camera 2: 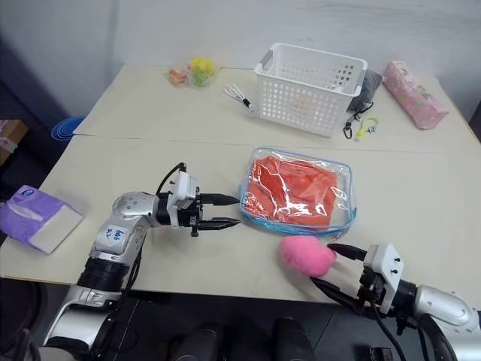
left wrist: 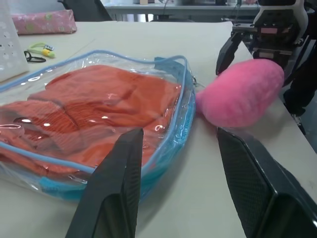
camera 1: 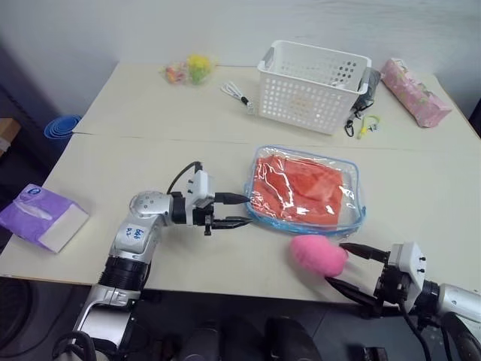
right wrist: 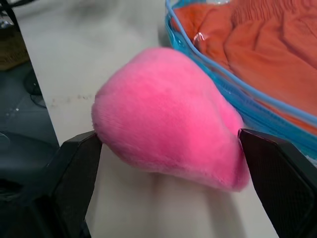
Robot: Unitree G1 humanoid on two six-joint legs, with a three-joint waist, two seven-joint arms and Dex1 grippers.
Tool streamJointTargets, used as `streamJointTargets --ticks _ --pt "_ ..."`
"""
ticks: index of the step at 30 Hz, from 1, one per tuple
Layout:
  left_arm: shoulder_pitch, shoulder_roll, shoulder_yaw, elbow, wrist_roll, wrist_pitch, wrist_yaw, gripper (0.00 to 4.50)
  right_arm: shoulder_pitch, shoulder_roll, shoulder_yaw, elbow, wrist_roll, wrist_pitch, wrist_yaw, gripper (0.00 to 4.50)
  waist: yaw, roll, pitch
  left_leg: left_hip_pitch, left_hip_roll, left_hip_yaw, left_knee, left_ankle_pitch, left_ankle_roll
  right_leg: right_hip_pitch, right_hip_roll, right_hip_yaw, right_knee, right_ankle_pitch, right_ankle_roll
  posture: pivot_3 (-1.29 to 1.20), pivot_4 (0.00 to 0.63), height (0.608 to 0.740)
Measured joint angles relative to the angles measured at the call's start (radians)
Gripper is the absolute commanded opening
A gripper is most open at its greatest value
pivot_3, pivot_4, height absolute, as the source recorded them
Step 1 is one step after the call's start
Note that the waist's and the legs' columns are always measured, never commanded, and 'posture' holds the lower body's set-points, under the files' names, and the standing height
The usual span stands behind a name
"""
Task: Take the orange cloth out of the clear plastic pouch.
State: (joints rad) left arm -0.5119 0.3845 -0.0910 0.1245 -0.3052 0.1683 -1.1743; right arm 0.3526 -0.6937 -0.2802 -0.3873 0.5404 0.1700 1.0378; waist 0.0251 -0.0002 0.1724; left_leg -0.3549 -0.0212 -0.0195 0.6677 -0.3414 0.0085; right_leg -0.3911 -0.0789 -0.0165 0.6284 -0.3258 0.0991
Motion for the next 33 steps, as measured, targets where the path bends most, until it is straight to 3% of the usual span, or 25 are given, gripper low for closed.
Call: streamJointTargets --ticks 3,7,9,12,14,19,24,27,33 --pt "0.025 -0.009 -0.006 -0.008 -0.005 0.000 0.010 2.46 0.017 -0.020 -0.015 -0.030 0.036 0.023 0.023 4.50 -0.001 0.000 0.000 0.000 0.000 0.000 0.000 0.000 0.000 0.000 0.000 0.000 0.000 0.000 0.000 0.00 0.150 0.740" --pt "0.055 0.012 -0.002 -0.037 -0.025 -0.009 -0.011 2.46 0.064 -0.071 -0.136 -0.027 0.065 -0.001 0.097 4.50 0.000 0.000 0.000 0.000 0.000 0.001 0.000 0.000 0.000 0.000 0.000 0.001 0.000 0.000 0.000 0.00 0.150 0.740" --pt "0.066 0.034 0.014 -0.038 -0.050 -0.017 -0.041 2.46 0.044 -0.108 -0.219 0.037 0.046 -0.065 0.136 4.50 -0.002 -0.001 0.000 0.001 0.000 0.001 0.000 0.000 0.000 0.001 0.000 0.001 0.000 0.000 0.000 0.00 0.150 0.740" --pt "0.085 0.071 0.016 -0.044 -0.101 -0.003 -0.112 2.64 -0.093 -0.185 -0.233 0.238 -0.071 -0.237 0.174 4.50 -0.012 -0.002 0.001 0.003 0.000 0.004 -0.001 0.000 0.001 0.001 0.000 0.003 0.000 0.000 0.000 0.00 0.150 0.740" --pt "0.101 0.091 0.016 -0.048 -0.127 0.010 -0.142 2.96 -0.202 -0.217 -0.194 0.376 -0.163 -0.357 0.180 4.50 -0.015 -0.002 0.001 0.003 0.001 0.003 -0.001 0.000 0.001 0.001 0.000 0.002 0.000 0.000 0.000 0.00 0.150 0.740" --pt "0.118 0.100 0.009 -0.079 -0.139 0.020 -0.158 4.45 -0.527 -0.227 0.006 0.718 -0.369 -0.657 0.186 4.50 -0.028 -0.001 0.001 0.002 0.000 0.004 0.000 0.001 0.000 -0.001 0.000 0.002 0.002 0.000 0.000 0.00 0.150 0.740" --pt "0.126 0.094 -0.009 -0.104 -0.135 -0.006 -0.156 4.45 -0.795 -0.226 0.179 0.972 -0.510 -0.849 0.190 4.50 -0.030 -0.001 0.002 0.001 0.001 0.004 0.000 0.001 0.000 -0.002 0.000 0.001 0.001 0.000 0.000 0.00 0.150 0.740" --pt "0.128 0.096 -0.013 -0.107 -0.115 -0.054 -0.156 4.50 -0.891 -0.225 0.253 1.059 -0.551 -0.912 0.202 3.96 -0.026 0.000 0.002 0.000 0.001 0.003 0.001 0.001 0.000 -0.001 0.000 0.000 0.001 0.000 0.000 0.00 0.150 0.740" --pt "0.129 0.072 -0.048 -0.106 -0.083 -0.094 -0.136 4.50 -0.983 -0.221 0.343 1.167 -0.557 -0.978 0.261 1.84 -0.029 0.000 0.002 0.000 0.001 0.003 0.001 0.001 0.000 -0.001 0.000 0.000 0.001 0.000 0.000 0.00 0.150 0.740"
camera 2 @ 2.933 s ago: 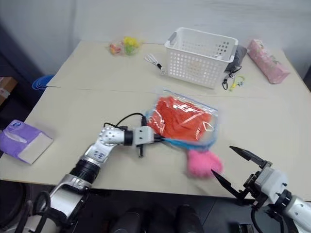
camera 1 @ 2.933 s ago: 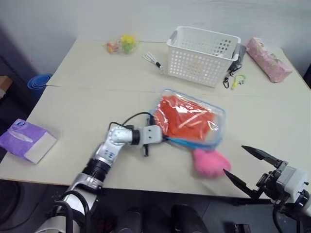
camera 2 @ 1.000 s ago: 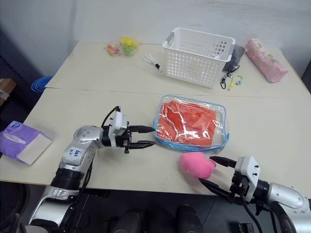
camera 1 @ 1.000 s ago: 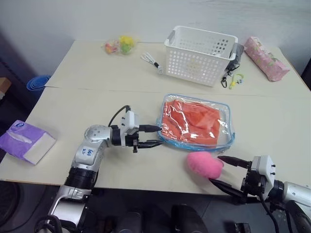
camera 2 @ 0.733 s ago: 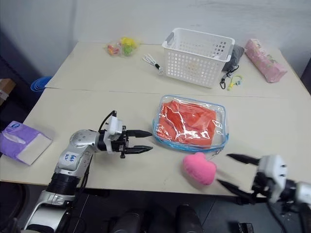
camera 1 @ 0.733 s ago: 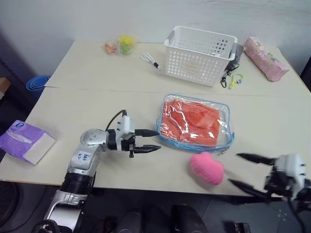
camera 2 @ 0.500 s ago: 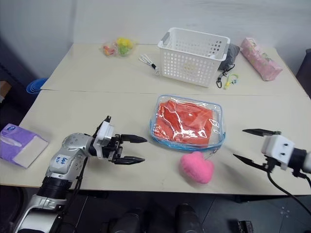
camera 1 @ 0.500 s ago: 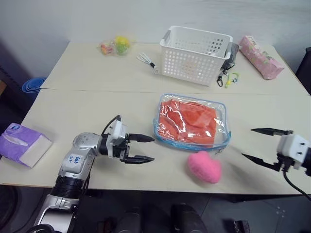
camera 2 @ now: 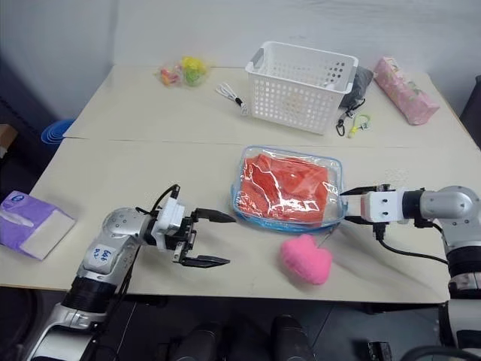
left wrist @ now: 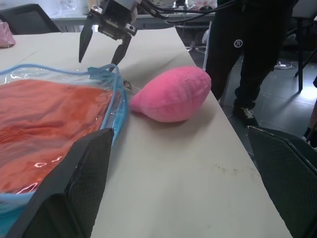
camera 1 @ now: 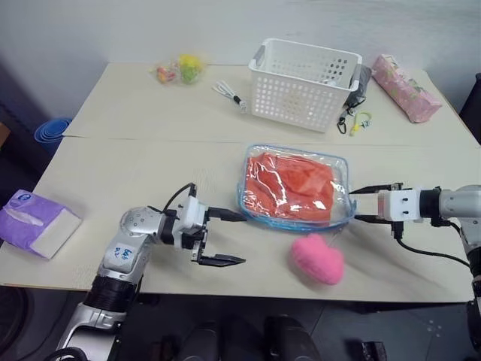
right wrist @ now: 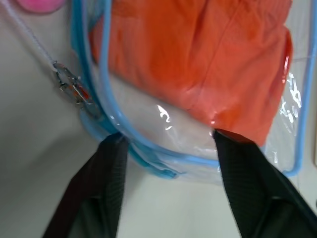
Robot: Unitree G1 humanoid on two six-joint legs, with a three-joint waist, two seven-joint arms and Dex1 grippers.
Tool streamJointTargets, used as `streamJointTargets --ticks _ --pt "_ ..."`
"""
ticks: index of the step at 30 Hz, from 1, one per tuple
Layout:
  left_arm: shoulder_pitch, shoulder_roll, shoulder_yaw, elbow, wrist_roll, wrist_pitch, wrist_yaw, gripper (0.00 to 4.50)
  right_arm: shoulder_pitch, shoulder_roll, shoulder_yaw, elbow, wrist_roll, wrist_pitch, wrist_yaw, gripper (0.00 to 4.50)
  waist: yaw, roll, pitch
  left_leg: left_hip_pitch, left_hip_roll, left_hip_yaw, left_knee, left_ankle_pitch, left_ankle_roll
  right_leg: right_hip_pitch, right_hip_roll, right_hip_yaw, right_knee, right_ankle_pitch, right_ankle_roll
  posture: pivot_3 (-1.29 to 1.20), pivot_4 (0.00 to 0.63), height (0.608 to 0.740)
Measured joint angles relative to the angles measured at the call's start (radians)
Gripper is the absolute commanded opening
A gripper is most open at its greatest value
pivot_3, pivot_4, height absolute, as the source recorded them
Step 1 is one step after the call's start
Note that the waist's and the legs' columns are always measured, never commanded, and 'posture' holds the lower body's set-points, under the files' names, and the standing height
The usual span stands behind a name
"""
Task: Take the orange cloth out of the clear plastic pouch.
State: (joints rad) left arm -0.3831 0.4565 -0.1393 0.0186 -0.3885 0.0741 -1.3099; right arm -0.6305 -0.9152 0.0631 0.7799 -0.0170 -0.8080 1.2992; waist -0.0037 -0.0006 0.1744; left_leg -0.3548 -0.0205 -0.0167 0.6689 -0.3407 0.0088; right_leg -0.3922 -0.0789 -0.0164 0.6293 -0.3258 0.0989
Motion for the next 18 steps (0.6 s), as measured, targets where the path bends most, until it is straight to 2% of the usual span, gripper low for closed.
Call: streamJointTargets --ticks 4,6,13,18 --pt "-0.019 -0.041 -0.042 0.019 0.026 -0.025 0.011 4.50 -0.015 0.023 0.023 0.015 0.010 -0.021 0.025 0.45 0.000 0.000 0.000 0.000 0.000 0.000 0.001 0.000 0.000 0.000 0.000 0.000 0.000 0.000 0.000 0.00 0.150 0.740" --pt "-0.050 -0.076 -0.076 0.057 0.064 -0.054 0.028 4.50 -0.015 0.026 0.036 0.017 0.021 -0.021 0.043 0.05 0.001 0.000 0.000 0.000 0.000 0.000 0.002 0.000 0.000 0.000 0.000 0.000 0.001 0.000 0.000 0.00 0.150 0.740" --pt "-0.147 -0.250 -0.197 0.226 0.200 -0.136 0.126 4.50 -0.015 0.035 0.045 0.022 0.054 -0.021 0.068 0.05 0.004 0.000 0.000 -0.002 0.000 0.000 0.007 0.000 0.000 0.000 0.000 -0.001 0.003 0.000 0.000 0.00 0.150 0.740" --pt "-0.163 -0.308 -0.256 0.286 0.257 -0.199 0.145 4.50 -0.014 0.035 0.045 0.025 0.061 -0.021 0.073 0.05 0.003 0.000 0.000 -0.002 0.000 0.000 0.008 0.000 0.000 0.000 0.000 -0.001 0.004 0.000 0.000 0.00 0.150 0.740"
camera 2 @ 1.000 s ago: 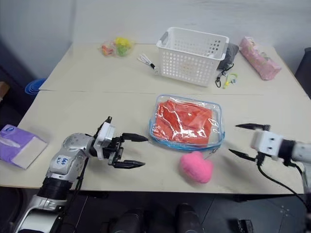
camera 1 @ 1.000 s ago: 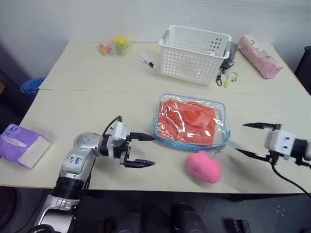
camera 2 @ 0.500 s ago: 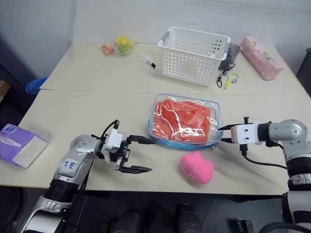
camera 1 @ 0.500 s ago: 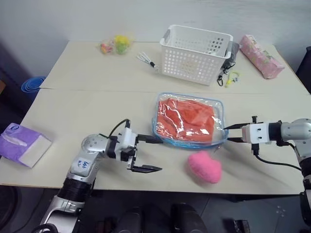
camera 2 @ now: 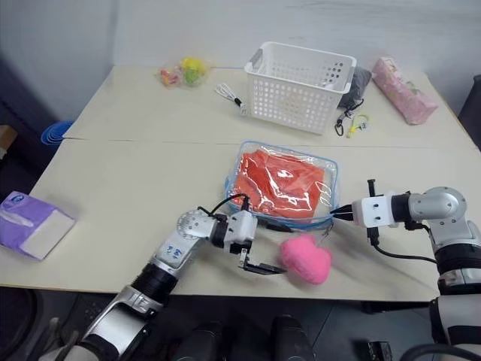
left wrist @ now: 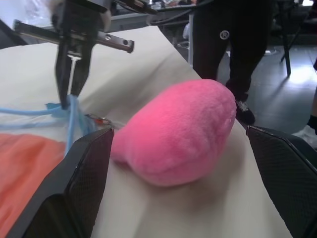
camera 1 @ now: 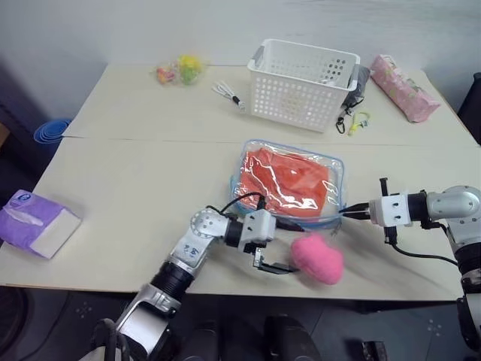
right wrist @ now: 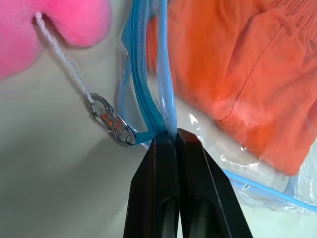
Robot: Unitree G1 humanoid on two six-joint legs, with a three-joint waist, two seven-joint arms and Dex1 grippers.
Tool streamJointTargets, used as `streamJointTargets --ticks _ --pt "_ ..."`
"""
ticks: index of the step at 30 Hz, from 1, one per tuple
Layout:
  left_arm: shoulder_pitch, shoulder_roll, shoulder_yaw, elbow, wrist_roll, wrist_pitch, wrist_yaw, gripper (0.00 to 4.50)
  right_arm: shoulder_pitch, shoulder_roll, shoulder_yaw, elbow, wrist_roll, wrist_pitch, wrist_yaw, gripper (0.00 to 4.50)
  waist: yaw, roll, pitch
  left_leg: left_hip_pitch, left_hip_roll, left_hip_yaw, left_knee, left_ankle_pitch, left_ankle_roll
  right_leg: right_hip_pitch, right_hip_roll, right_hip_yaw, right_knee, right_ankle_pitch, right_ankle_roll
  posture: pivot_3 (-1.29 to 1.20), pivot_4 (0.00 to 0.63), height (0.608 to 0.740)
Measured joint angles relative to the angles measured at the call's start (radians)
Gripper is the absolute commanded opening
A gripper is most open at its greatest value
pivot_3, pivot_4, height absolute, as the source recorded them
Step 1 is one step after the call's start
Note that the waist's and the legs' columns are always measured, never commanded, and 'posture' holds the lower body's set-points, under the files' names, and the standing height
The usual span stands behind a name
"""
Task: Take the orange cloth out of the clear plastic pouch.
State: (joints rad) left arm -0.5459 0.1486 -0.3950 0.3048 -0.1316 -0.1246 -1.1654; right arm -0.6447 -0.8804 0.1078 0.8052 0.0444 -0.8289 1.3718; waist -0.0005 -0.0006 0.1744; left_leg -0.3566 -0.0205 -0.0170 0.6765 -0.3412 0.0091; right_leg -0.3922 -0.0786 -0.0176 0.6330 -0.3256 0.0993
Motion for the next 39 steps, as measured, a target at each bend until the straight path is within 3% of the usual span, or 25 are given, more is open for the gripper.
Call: streamJointTargets --ticks 7,15,31,39 --pt "-0.009 -0.025 -0.007 0.050 0.021 -0.029 0.031 2.42 0.004 -0.001 0.000 0.022 0.004 0.000 -0.002 0.00 0.001 0.000 0.000 0.000 0.000 0.000 0.002 0.000 0.000 0.000 0.000 0.000 0.001 0.000 0.000 0.00 0.150 0.740" --pt "0.000 0.038 0.029 0.063 -0.012 -0.004 -0.015 0.02 0.006 -0.018 -0.001 0.041 0.005 -0.010 -0.004 0.00 0.000 0.000 0.000 0.000 0.000 0.000 0.002 0.000 0.000 0.000 -0.001 0.000 0.002 0.000 0.000 0.00 0.150 0.740" --pt "-0.007 0.287 0.192 0.080 -0.112 0.067 -0.144 0.02 0.010 -0.056 -0.004 0.091 0.005 -0.050 -0.013 0.00 -0.002 0.000 0.000 0.000 0.000 -0.001 0.002 0.000 0.000 0.000 -0.001 0.000 0.002 0.000 0.000 0.00 0.150 0.740" --pt "-0.018 0.519 0.375 0.207 -0.177 0.188 -0.155 0.02 0.069 -0.081 -0.013 0.088 0.058 -0.117 0.005 0.00 -0.005 0.001 0.001 0.000 0.000 -0.001 0.002 0.000 0.000 -0.001 -0.001 0.000 0.003 0.000 0.000 0.00 0.150 0.740"
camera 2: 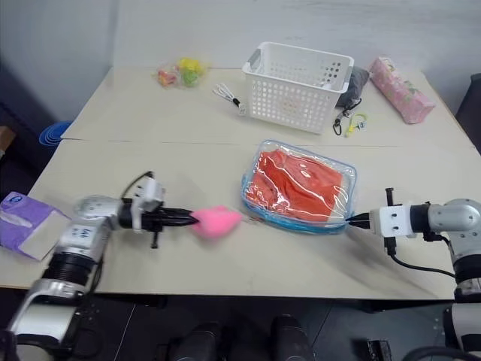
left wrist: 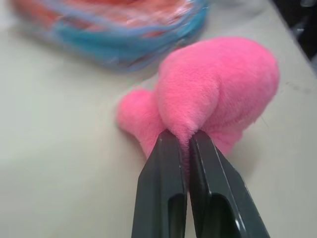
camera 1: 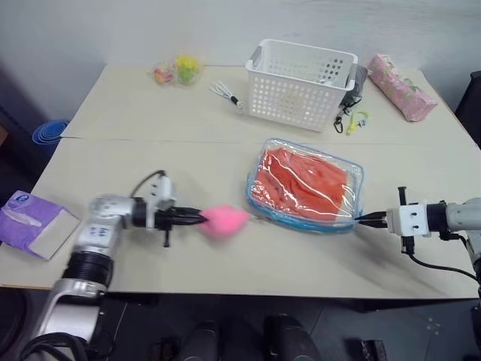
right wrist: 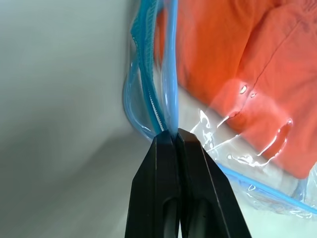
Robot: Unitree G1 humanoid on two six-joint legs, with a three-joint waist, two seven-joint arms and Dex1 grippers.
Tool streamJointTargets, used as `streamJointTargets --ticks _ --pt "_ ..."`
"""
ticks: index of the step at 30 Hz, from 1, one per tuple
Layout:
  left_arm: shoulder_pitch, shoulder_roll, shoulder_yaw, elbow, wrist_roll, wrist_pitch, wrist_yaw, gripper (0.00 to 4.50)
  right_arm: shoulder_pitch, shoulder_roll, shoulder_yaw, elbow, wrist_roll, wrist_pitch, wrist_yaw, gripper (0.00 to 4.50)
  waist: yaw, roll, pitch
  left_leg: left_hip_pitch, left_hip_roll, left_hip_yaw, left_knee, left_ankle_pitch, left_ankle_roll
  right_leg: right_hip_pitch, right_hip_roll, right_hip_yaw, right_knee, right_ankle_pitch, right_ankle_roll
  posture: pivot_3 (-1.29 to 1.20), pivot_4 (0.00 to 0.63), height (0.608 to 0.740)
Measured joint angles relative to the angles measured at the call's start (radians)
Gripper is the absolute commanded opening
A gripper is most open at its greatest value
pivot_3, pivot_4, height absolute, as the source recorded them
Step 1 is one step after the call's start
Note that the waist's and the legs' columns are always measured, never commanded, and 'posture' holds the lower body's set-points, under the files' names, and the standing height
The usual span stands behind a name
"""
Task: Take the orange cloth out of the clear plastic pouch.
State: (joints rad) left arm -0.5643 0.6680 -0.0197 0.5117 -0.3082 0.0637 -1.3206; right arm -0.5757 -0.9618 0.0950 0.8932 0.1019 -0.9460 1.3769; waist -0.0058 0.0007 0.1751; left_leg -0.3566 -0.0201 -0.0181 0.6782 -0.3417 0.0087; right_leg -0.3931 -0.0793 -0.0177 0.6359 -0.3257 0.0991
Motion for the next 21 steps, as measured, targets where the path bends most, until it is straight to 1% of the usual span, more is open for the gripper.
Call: streamJointTargets --ticks 3,6,9,11,13,14,16,20,21 --pt "-0.051 0.019 0.051 0.120 0.001 -0.013 0.030 0.02 0.002 -0.004 -0.012 0.003 0.017 -0.040 0.010 0.00 0.005 0.000 0.000 0.000 0.000 0.000 0.001 0.000 0.001 0.001 -0.001 0.000 0.000 0.000 0.000 0.00 0.150 0.740" --pt "-0.095 0.014 0.066 0.227 0.004 -0.051 0.055 0.02 0.000 -0.004 -0.014 0.018 0.026 -0.067 0.014 0.00 0.005 0.000 0.000 -0.001 -0.001 0.000 0.001 -0.001 0.001 0.000 -0.001 -0.001 0.000 0.000 0.000 0.00 0.150 0.740" --pt "-0.120 0.008 0.080 0.291 0.010 -0.091 0.071 0.02 0.000 -0.004 -0.014 0.034 0.026 -0.086 0.012 0.00 0.002 0.000 0.000 -0.001 -0.001 0.000 0.001 -0.002 0.001 -0.001 -0.001 -0.001 0.000 0.000 0.000 0.00 0.150 0.740" --pt "-0.121 0.009 0.081 0.283 0.011 -0.086 0.053 0.59 0.013 0.002 -0.029 0.024 0.069 -0.037 0.029 0.00 0.001 0.000 0.000 -0.001 0.000 0.000 0.001 -0.002 0.001 -0.001 -0.001 -0.001 0.000 0.000 0.000 0.00 0.150 0.740" --pt "-0.109 0.014 0.079 0.251 0.011 -0.067 0.028 1.17 0.052 0.009 -0.053 -0.021 0.143 0.056 0.062 0.43 0.002 0.000 0.000 -0.001 0.000 0.000 0.001 -0.002 0.001 -0.001 0.000 -0.001 0.000 0.000 0.000 0.00 0.150 0.740" --pt "-0.090 0.026 0.079 0.208 0.010 -0.057 0.017 1.49 0.097 0.011 -0.075 -0.077 0.199 0.132 0.076 0.67 0.002 0.000 0.000 -0.001 0.001 0.000 0.000 -0.002 0.001 -0.001 0.000 -0.001 0.001 0.000 0.000 0.00 0.150 0.740" --pt "-0.060 0.055 0.079 0.140 0.011 -0.044 0.008 2.14 0.184 0.013 -0.114 -0.189 0.283 0.262 0.083 1.35 0.002 0.000 0.000 -0.002 0.001 0.000 0.000 -0.002 0.001 -0.001 0.000 -0.001 0.001 0.000 0.000 0.00 0.150 0.740" --pt "0.003 0.105 0.085 -0.050 0.006 -0.056 -0.024 3.39 0.470 0.008 -0.234 -0.532 0.442 0.532 0.009 2.70 0.008 0.001 0.000 -0.002 0.002 -0.002 0.000 -0.003 -0.001 -0.001 0.000 -0.001 -0.001 0.000 0.000 0.00 0.150 0.740" --pt "0.019 0.101 0.088 -0.124 -0.007 -0.056 -0.027 3.71 0.589 0.009 -0.297 -0.663 0.487 0.602 -0.040 3.10 0.019 0.002 0.001 -0.004 0.002 -0.003 0.000 -0.004 0.000 -0.001 -0.001 -0.001 -0.002 0.000 0.000 0.00 0.150 0.740"
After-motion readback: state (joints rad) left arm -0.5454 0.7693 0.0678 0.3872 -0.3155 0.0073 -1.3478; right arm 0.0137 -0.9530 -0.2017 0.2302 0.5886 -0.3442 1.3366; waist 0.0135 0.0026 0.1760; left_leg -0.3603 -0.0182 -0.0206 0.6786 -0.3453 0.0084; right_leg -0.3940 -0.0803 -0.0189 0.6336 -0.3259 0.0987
